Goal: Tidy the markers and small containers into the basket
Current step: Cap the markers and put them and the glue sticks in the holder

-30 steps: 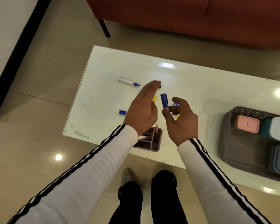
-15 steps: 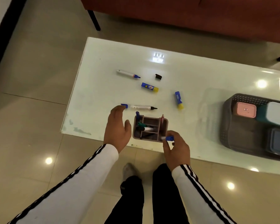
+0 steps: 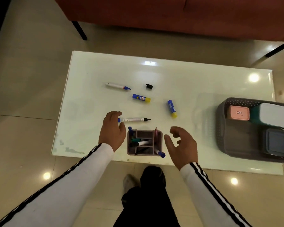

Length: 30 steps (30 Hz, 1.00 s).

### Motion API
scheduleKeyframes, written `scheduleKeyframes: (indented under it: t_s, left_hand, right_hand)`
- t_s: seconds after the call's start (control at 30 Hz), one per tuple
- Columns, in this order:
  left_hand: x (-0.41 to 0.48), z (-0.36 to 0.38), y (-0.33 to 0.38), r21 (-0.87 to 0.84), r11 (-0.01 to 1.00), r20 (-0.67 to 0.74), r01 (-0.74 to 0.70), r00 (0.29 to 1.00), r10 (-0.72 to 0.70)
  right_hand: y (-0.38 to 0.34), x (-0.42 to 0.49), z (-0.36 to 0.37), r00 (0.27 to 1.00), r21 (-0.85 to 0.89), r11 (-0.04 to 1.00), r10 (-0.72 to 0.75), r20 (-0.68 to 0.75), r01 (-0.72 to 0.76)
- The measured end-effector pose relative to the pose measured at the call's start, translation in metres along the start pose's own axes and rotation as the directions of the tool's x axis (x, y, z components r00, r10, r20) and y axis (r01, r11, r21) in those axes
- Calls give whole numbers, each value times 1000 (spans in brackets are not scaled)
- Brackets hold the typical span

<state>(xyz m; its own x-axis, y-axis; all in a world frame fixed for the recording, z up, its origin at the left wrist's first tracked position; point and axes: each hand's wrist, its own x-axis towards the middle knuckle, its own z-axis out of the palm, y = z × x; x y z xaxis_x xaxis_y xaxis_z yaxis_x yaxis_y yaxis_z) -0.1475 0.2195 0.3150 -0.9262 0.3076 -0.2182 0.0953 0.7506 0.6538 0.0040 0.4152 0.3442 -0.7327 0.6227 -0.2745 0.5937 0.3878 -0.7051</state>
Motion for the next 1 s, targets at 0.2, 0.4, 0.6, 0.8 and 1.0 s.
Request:
scheduleKeyframes:
  t_s: [0.2, 0.4, 0.6, 0.8, 1.0]
  left_hand:
    - [37, 11, -24, 315, 947, 137, 70, 983, -118]
    - [48, 17, -60, 466, 885, 266, -17, 956, -121]
    - [66, 25, -68, 427, 904, 209, 18, 971, -118]
    - [75, 8, -68, 327, 931, 36, 164, 982, -186]
    - [90, -14, -54, 29, 964, -120, 265, 958, -260]
  right_hand:
    - [6, 67, 9, 999, -27, 999, -19, 31, 20]
    - [9, 117, 33, 985, -102, 991, -71, 157, 88]
    - [1, 146, 62, 933, -154, 968, -139, 331, 198]
    - [-27, 163, 86, 872, -181, 938, -190, 451, 297]
    - [-84, 193, 124, 790, -168, 821, -438, 429, 546]
